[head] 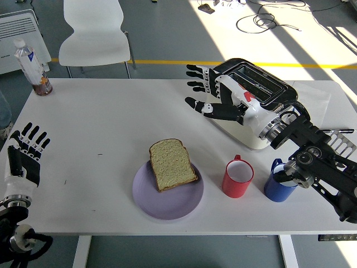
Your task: Push plate across desktop,pick up the break from the machine,place the break in the plate
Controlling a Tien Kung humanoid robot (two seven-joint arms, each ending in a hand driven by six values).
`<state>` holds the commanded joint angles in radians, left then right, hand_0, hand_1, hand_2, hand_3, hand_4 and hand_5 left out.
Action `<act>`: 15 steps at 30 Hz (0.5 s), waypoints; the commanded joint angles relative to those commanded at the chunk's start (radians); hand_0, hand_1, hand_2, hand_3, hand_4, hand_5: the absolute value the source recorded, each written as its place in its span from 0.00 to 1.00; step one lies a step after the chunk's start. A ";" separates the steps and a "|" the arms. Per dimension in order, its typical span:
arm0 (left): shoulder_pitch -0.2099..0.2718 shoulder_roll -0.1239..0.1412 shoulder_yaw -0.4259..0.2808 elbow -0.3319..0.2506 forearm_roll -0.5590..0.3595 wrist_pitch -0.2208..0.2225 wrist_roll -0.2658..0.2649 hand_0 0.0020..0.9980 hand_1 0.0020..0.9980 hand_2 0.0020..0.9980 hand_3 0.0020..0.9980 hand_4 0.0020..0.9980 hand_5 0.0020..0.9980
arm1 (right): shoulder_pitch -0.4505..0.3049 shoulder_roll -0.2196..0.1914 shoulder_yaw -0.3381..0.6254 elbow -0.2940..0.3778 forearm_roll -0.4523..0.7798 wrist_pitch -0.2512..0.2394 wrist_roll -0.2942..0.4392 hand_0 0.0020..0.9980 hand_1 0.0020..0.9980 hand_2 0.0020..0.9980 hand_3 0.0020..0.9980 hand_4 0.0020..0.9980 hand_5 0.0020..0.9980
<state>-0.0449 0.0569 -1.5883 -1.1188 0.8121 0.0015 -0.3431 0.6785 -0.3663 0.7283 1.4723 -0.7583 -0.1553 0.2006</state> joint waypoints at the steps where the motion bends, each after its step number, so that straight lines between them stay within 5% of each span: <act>1: 0.003 0.001 0.000 -0.002 0.001 0.000 0.000 0.80 0.82 0.89 0.87 0.50 1.00 | -0.029 -0.007 0.039 0.028 0.039 0.009 0.004 0.79 0.78 0.80 0.82 0.58 0.39; 6: 0.009 0.005 -0.004 -0.011 0.004 0.000 0.003 0.80 0.82 0.89 0.87 0.50 1.00 | -0.138 -0.018 0.252 0.078 0.213 0.039 -0.008 0.79 0.78 0.79 0.81 0.57 0.46; 15: -0.002 0.009 -0.036 -0.037 0.009 0.000 0.017 0.80 0.82 0.89 0.87 0.50 1.00 | -0.344 0.014 0.595 0.005 0.272 0.046 -0.018 0.80 0.79 0.81 0.82 0.57 0.50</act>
<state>-0.0468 0.0655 -1.6240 -1.1558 0.8210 0.0016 -0.3264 0.3349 -0.3523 1.3234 1.4769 -0.4861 -0.1093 0.1822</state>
